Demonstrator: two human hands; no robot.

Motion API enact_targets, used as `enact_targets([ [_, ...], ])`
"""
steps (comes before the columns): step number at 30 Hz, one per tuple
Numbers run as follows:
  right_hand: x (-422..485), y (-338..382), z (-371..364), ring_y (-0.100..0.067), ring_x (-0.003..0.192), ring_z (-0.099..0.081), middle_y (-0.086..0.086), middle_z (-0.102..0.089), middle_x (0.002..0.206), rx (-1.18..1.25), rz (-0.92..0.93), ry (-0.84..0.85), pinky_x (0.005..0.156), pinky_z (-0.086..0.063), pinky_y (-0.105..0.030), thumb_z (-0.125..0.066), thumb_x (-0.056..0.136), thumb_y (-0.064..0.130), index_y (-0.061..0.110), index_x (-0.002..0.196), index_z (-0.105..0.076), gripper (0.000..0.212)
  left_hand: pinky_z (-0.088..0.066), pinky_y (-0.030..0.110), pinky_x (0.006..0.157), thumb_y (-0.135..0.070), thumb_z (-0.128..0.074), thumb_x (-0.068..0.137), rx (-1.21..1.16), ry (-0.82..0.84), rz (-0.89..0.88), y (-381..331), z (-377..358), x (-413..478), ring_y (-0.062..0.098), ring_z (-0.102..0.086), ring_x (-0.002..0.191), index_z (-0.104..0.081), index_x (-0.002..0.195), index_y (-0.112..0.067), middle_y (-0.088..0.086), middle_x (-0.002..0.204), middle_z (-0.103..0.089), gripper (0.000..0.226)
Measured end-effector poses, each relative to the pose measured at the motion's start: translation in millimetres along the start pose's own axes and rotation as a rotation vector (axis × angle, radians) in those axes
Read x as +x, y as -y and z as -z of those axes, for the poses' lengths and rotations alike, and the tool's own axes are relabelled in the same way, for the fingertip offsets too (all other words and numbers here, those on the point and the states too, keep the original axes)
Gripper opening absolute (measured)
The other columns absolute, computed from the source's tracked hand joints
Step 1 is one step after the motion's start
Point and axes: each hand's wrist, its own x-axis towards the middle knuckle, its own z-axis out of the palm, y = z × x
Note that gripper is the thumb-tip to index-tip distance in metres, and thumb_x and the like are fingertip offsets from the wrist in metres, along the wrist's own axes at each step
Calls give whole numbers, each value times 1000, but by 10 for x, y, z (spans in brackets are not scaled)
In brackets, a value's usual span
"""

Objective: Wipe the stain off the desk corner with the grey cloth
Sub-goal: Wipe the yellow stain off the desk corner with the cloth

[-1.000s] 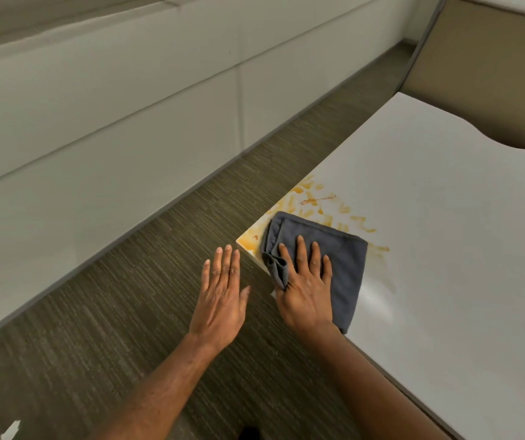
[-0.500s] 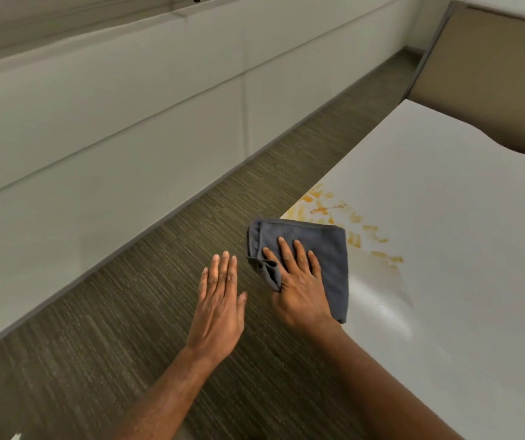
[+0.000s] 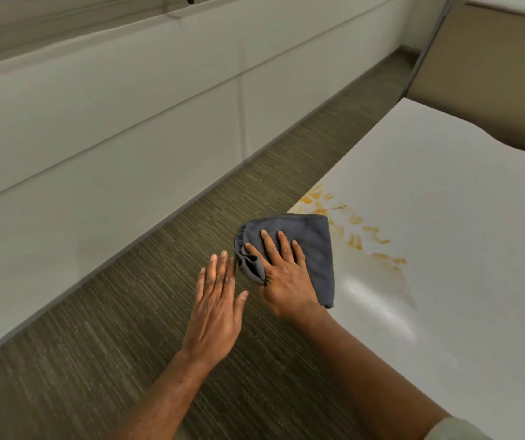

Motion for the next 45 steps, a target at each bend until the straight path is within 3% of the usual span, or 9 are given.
enact_targets([
  [3,-363,-130,0,-27,155,21,2,10,170,38,-23,-28,125,9,-51,-43,95,39,38,160,-2,77,-13,50,130,-47,-20,108,35,1,-47,-5,-59,12,26,3,162,-5,165,-7,11,174,0,70],
  [7,-703,-398,44,-23,155,21,7,17,168,26,-199,-57,126,7,-50,-37,95,39,41,159,4,76,-16,50,130,-52,-22,109,56,18,-111,-31,-124,53,25,4,162,-1,165,-10,9,175,2,73],
  [12,-562,-414,107,-29,154,22,-1,16,170,33,-384,-66,126,8,-52,-37,100,42,37,160,7,74,-21,52,129,-55,-21,109,99,30,-141,-84,-169,69,26,2,162,-2,165,-9,11,175,0,75],
  [20,-841,-434,87,-23,153,27,4,18,169,52,-268,-45,125,12,-51,-34,94,40,39,159,7,77,-20,53,129,-59,-16,108,109,43,-185,-158,-228,71,27,4,162,1,165,-8,11,175,3,78],
  [27,-792,-476,47,-30,154,22,-3,14,170,42,-519,-115,125,11,-54,-42,94,36,32,161,4,81,-20,55,128,-62,-19,107,88,60,-190,-138,-278,80,25,4,162,3,164,-8,9,175,4,81],
  [33,-287,-235,65,-36,155,16,-6,9,171,-4,-358,-70,124,7,-58,-42,97,42,34,161,-3,75,-9,52,129,-63,-25,106,91,49,-209,-124,-295,76,24,8,162,3,165,-9,8,175,9,84],
  [38,-567,-177,7,-28,154,24,-1,16,170,29,-270,-69,125,10,-54,-44,97,38,39,160,4,79,-6,51,128,-64,-21,106,96,30,-220,-98,-352,80,26,5,162,2,164,-7,11,174,7,84],
  [42,-964,-447,8,-25,153,25,2,20,168,36,-462,-99,125,11,-52,-45,97,37,41,158,12,84,-8,52,128,-63,-28,105,95,14,-231,-76,-390,90,26,2,162,0,165,-7,10,175,5,86],
  [45,-899,-640,99,-30,155,19,-3,13,170,42,-614,-139,125,10,-54,-41,97,33,34,161,3,78,-12,54,128,-63,-27,105,109,25,-243,-35,-387,104,26,2,162,0,165,-8,10,175,5,85],
])
